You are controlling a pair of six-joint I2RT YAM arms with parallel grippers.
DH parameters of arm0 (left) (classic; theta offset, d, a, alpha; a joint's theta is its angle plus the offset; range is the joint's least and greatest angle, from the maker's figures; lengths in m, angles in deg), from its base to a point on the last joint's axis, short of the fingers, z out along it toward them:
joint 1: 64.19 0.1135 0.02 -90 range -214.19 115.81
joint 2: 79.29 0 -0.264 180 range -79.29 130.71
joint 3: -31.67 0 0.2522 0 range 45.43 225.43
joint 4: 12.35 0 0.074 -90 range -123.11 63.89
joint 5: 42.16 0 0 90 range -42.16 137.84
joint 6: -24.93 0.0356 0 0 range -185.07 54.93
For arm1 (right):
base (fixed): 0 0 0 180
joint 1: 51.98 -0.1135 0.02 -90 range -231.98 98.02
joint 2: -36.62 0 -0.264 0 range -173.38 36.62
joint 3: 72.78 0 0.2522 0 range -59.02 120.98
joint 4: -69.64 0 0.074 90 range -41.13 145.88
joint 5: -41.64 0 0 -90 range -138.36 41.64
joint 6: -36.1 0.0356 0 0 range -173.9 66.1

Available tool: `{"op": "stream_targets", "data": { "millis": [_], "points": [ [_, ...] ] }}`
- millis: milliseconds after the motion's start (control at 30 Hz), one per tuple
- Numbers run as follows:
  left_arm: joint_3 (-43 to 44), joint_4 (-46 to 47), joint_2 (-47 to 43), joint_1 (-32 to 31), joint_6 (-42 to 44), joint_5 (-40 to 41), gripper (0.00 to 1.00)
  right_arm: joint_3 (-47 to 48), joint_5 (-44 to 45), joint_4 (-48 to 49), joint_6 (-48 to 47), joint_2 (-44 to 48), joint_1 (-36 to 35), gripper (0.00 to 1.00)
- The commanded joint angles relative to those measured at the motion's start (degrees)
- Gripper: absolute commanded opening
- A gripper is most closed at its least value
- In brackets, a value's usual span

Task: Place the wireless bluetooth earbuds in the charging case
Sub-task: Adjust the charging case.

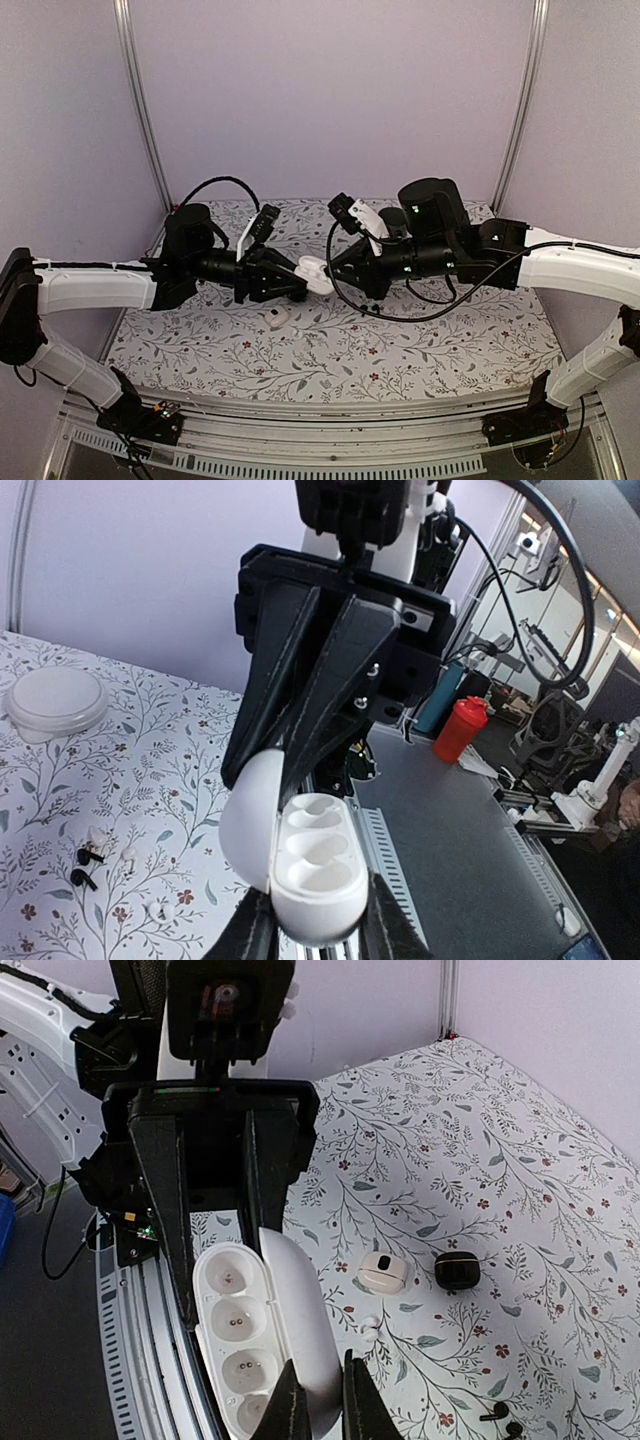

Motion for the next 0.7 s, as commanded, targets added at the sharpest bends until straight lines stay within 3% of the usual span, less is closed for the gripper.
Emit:
{"op": "stream_targets", "data": {
  "millis": [0,167,267,400,667],
  "points": [
    [0.29,3.03,0.19,-0.30,-0.48,-1.87,0.22,1.55,0.86,-0.03,-0.07,-0.69,-0.29,0.05],
    [-0.51,4.17,-0.15,-0.49,-0.65,-2.29,0.09,1.61,0.42,0.41,0.42,-0.64,-0.28,0.09],
    [-0.95,4.79,-0.52,-0.70,-0.31,-1.94,0.00,1.51,0.20,0.98,0.82,-0.64,-0.28,0.17],
    [-2.92,7.61,-1.87,-0.83,-0.01,0.43,0.00,1.08,0.34,1.94,2.66,-0.62,-0.29,0.38],
    [-11.01,15.34,-6.39,-1.15,4.46,12.34,0.00,-3.64,-1.24,7.53,9.67,1.84,-0.24,0.56]
  ]
}}
